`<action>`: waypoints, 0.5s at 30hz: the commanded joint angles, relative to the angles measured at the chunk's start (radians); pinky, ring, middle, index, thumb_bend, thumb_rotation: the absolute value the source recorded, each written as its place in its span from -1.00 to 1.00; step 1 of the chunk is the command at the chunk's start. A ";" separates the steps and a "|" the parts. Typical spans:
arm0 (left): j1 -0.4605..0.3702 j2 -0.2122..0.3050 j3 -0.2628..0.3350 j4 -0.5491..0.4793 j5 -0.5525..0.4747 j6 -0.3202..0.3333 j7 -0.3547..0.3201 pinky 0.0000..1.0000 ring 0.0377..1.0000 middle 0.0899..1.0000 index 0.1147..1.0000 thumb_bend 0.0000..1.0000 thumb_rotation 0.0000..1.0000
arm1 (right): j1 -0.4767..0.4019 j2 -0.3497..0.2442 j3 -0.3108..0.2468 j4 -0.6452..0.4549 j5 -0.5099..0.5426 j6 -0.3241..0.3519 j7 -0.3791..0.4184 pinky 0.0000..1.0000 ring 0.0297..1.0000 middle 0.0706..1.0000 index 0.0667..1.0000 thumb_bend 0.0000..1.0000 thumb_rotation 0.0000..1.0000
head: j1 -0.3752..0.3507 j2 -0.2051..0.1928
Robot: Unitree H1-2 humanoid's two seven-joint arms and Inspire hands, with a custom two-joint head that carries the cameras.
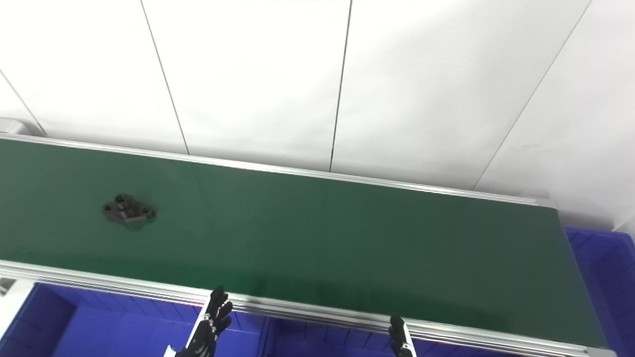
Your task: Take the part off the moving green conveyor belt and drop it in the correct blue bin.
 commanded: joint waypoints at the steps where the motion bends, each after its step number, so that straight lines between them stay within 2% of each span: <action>1: 0.008 0.001 -0.002 -0.040 -0.015 -0.011 0.004 0.91 0.96 1.00 1.00 0.77 0.75 | 0.004 0.006 -0.001 -0.056 -0.015 -0.025 0.000 1.00 0.99 1.00 1.00 0.78 0.77 | -0.002 0.005; 3: 0.007 0.004 -0.002 -0.045 -0.017 -0.005 0.001 0.93 0.97 1.00 1.00 0.75 0.73 | 0.003 0.014 -0.003 -0.097 -0.043 -0.006 -0.004 1.00 0.98 1.00 1.00 0.71 0.64 | -0.007 0.008; 7: 0.005 0.008 0.000 -0.049 -0.008 -0.001 0.002 0.92 0.97 1.00 1.00 0.73 0.73 | -0.003 0.030 -0.019 -0.168 -0.116 0.025 -0.018 1.00 1.00 1.00 1.00 0.59 0.51 | -0.016 0.017; 15: 0.010 0.008 -0.002 -0.071 -0.001 0.025 0.001 0.92 0.97 1.00 1.00 0.74 0.75 | -0.064 0.029 -0.035 -0.234 -0.182 0.084 -0.003 1.00 1.00 1.00 1.00 0.63 0.47 | -0.024 0.047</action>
